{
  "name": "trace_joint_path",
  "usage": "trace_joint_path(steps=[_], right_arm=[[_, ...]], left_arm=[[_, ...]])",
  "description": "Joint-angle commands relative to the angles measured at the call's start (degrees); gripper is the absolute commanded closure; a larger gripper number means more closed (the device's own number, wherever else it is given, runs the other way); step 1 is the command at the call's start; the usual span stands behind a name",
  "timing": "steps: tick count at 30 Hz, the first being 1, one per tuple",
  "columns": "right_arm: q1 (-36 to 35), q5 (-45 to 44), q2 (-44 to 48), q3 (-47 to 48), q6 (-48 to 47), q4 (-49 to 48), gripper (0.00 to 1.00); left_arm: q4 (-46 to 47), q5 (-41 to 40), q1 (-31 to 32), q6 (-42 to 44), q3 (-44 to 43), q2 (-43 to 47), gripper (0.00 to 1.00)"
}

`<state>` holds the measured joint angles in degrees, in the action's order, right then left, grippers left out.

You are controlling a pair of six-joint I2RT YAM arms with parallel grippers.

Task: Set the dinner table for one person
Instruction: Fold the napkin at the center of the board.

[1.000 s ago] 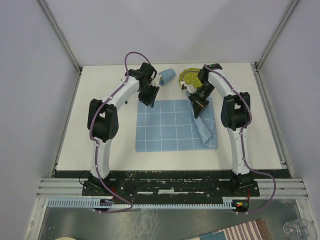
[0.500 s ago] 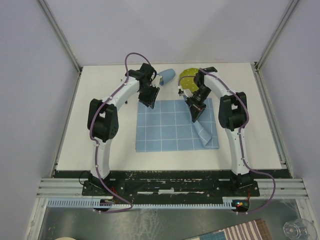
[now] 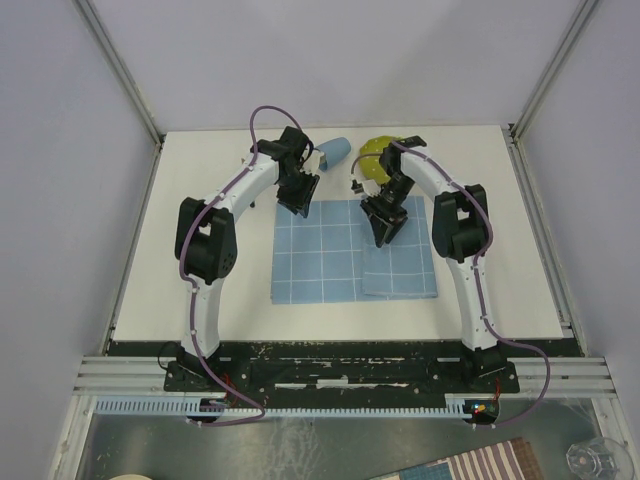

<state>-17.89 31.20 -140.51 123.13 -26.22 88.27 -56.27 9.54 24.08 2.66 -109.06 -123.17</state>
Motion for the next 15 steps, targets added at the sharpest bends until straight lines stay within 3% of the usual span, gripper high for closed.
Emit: trace_joint_path(steps=[1, 9, 15], right_arm=[[0.14, -0.43, 2.86, 2.97, 1.75, -0.68, 0.43], [7.49, -2.90, 9.05, 0.07, 4.71, -4.86, 0.44], [16.58, -2.58, 6.42, 1.63, 5.00, -0.82, 0.44]], left_arm=[[0.55, 0.61, -0.35, 1.47, -0.51, 1.38, 0.59], [0.29, 0.70, -0.43, 1.90, -1.47, 1.78, 0.59], [1.09, 0.69, -0.43, 2.09, -3.92, 1.39, 0.59]])
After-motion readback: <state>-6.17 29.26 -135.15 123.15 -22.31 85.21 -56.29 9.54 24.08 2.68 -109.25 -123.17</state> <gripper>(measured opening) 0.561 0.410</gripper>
